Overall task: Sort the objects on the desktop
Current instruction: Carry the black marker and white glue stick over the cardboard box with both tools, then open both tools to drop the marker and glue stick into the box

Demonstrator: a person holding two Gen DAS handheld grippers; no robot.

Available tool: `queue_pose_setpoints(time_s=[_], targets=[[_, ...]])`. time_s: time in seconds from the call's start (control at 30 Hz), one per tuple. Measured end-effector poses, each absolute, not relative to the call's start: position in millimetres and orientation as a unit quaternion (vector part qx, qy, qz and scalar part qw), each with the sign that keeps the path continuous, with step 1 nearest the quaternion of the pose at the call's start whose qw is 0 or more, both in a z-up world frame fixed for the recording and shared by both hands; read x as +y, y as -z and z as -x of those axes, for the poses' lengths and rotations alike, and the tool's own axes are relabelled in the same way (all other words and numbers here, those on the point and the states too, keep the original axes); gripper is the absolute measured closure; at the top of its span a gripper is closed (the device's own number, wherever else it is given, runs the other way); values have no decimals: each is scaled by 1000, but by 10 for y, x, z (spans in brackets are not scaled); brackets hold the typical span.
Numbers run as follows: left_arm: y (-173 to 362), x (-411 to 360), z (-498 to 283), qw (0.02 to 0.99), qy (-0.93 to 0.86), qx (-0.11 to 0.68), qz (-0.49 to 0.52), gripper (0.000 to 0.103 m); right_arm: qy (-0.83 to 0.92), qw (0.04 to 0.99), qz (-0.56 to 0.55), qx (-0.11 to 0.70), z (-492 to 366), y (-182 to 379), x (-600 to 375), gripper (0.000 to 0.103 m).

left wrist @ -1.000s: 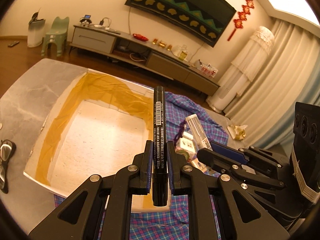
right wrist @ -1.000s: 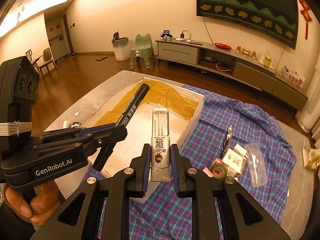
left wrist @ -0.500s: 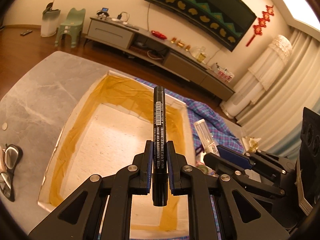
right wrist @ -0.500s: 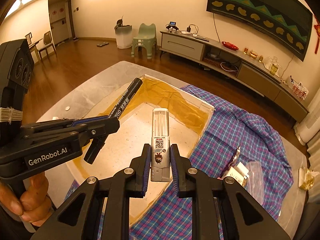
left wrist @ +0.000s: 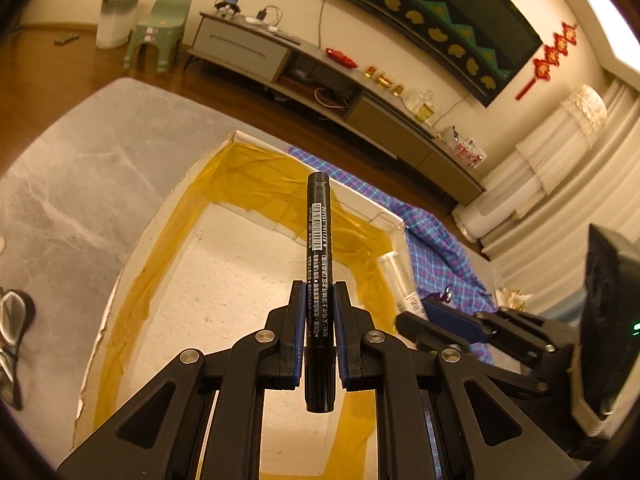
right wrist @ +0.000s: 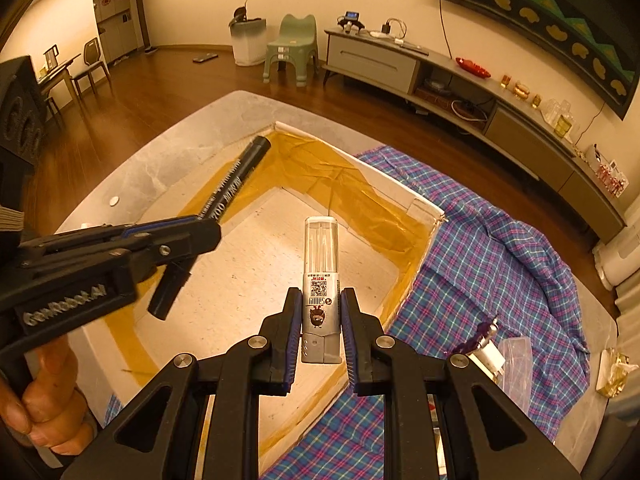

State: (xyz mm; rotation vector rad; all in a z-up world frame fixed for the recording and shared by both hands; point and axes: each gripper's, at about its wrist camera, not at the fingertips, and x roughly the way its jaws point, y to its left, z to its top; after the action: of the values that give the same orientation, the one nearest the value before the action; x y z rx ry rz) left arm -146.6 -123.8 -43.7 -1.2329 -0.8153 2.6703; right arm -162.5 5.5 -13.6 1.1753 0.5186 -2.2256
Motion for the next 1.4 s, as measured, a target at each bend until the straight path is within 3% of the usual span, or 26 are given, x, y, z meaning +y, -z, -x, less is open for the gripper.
queue_pose_setpoints(time_s=[0.4, 0.97, 1.0, 1.07, 1.3, 1.4], targets=[[817, -1451, 1850, 11, -822, -354, 445, 90, 803, 281, -472, 232, 2035, 453, -216, 82], [1360, -1356, 2310, -10, -782, -365, 505, 90, 755, 261, -510, 319, 2364, 880, -452, 82], [1368, -1360, 2314, -10, -781, -366, 505, 89, 755, 258, -511, 320, 2379, 877, -449, 81], [1354, -1378, 2312, -8, -781, -371, 503, 65, 758, 255, -510, 318, 2399, 874, -437, 81], [1194, -1458, 2172, 8, -786, -376, 490, 63, 762, 250, -510, 310, 2363, 807, -377, 75], [1072, -1478, 2062, 11, -793, -370, 484, 63, 762, 254, -511, 308, 2260, 722, -326, 68]])
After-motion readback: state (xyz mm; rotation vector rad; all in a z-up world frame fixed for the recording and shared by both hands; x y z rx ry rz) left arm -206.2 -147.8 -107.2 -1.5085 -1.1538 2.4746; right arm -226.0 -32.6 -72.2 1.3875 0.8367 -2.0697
